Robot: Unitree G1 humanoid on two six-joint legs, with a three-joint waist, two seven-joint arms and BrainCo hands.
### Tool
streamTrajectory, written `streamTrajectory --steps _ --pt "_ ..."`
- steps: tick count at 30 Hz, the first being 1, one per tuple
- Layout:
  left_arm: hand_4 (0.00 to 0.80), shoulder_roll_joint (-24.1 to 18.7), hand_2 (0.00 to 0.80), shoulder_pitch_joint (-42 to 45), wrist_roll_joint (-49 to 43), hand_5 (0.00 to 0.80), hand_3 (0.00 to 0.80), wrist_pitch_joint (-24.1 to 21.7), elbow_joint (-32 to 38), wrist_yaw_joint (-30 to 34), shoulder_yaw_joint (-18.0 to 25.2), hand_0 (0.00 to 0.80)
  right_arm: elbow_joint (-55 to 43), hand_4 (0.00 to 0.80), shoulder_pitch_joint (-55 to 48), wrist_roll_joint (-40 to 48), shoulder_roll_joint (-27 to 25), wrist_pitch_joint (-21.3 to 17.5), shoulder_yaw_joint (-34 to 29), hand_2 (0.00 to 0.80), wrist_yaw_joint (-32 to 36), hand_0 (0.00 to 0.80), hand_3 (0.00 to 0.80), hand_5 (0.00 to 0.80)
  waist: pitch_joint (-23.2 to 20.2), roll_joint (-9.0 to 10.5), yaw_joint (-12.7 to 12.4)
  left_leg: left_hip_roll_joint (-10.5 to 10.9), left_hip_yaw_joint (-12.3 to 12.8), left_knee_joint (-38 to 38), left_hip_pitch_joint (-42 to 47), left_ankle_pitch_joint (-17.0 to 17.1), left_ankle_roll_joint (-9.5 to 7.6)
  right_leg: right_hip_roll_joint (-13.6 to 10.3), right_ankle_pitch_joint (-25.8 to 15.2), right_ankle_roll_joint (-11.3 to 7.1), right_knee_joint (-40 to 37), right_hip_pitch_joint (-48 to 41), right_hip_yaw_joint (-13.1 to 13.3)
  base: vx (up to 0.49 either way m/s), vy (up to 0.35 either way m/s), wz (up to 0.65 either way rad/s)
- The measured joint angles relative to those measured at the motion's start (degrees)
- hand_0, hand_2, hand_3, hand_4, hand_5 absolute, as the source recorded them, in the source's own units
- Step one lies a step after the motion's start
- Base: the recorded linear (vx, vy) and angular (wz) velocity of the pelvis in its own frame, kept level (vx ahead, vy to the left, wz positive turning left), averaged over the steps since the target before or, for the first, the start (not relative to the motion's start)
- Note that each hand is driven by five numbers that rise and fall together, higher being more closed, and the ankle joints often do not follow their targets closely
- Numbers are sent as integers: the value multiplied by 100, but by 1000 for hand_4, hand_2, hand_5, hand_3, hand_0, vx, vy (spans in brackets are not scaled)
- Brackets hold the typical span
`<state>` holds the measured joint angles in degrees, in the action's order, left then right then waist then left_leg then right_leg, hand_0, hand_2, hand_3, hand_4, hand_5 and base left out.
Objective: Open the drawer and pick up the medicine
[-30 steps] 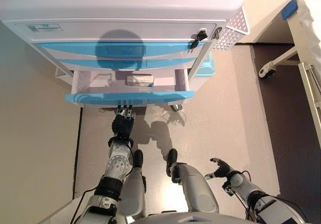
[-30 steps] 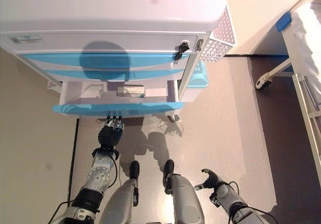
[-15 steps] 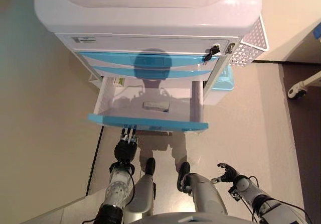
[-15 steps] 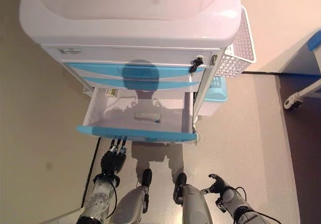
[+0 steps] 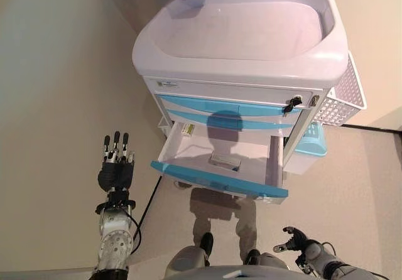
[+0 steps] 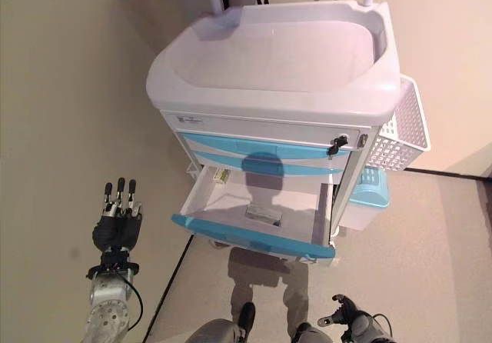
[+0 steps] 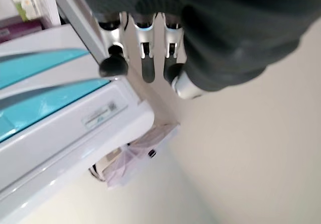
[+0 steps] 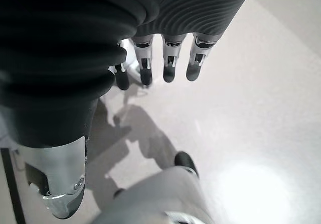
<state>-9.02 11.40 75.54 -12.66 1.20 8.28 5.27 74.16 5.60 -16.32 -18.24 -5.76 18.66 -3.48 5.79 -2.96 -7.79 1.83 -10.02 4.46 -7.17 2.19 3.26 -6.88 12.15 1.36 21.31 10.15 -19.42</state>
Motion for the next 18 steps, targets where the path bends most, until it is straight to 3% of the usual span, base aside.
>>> streamTrajectory --steps 3,8,10,11,12,18 --pt "800 24 800 196 1 800 800 -3 -3 -86 83 800 28 0 -112 -1 10 38 -52 0 -3 0 0 0 -4 131 -109 41 -68 -34 78 -23 -42 -23 26 -37 -12 -152 -20 58 -30 10" --pt "781 62 781 597 -36 781 781 -1 -57 -163 224 781 35 0 -197 -3 19 47 -125 0 -3 0 0 0 -48 175 -153 51 -164 -55 81 -37 -65 -24 51 -42 -60 -209 -27 37 -18 14" --pt "411 53 411 717 -57 411 411 2 -324 -227 285 411 25 0 -199 -3 19 48 -132 0 -5 0 0 0 -56 179 -165 51 -174 -62 122 -29 -72 -23 50 -45 -77 -207 -31 4 -3 2" --pt "285 53 285 741 -70 285 285 20 -505 -257 278 285 22 0 -201 -2 20 48 -133 0 -6 0 0 0 -68 180 -153 46 -170 -77 128 -25 -74 -21 48 -49 -88 -207 -31 0 0 0" --pt "0 61 0 762 -117 0 0 55 -706 -300 278 0 19 0 -200 -2 21 48 -133 0 -9 0 0 0 -79 176 -139 45 -166 -80 128 -16 -61 -20 47 -52 -99 -210 -30 0 0 0" --pt "0 117 0 884 -754 0 0 250 -1661 -504 247 0 -23 0 -338 20 2 49 -317 0 -61 0 0 0 -146 220 -68 7 -66 -163 168 -9 -49 44 23 -65 -207 -187 79 -6 23 -9"
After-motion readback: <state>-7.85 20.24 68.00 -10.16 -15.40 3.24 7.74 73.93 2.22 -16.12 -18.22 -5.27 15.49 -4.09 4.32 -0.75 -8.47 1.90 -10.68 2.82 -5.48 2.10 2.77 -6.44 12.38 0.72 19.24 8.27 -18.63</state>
